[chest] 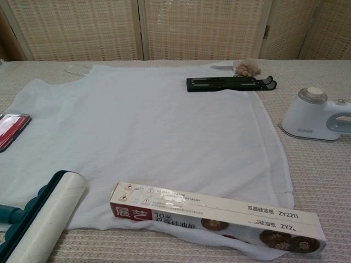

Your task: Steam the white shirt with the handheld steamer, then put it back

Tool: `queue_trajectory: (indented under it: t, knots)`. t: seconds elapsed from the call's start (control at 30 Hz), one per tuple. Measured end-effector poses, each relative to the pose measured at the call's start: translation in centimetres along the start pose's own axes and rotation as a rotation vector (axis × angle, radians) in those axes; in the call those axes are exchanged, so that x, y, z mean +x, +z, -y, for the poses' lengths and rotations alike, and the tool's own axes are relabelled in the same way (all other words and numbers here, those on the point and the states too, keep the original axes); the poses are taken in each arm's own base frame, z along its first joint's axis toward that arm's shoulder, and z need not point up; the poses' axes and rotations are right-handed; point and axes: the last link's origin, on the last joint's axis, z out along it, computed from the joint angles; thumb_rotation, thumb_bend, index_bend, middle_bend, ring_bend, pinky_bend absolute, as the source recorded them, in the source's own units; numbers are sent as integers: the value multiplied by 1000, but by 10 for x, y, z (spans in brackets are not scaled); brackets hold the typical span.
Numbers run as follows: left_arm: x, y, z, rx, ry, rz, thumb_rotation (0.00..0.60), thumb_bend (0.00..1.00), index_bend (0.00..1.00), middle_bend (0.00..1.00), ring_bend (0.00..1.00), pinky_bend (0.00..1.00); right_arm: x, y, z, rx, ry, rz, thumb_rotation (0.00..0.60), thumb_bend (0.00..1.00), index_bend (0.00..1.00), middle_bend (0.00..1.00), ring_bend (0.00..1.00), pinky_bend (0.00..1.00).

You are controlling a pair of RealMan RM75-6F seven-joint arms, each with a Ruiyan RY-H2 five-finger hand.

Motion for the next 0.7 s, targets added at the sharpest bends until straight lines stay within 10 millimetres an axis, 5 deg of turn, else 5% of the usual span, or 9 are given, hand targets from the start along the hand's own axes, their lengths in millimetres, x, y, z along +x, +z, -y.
queue_trajectory:
  t: [0.7]
  knots:
    - [-2, 5, -1, 5, 4, 12, 600, 45, 122, 102, 51, 2, -40, 57, 16, -13, 23, 104, 556, 142, 378, 425, 273, 344]
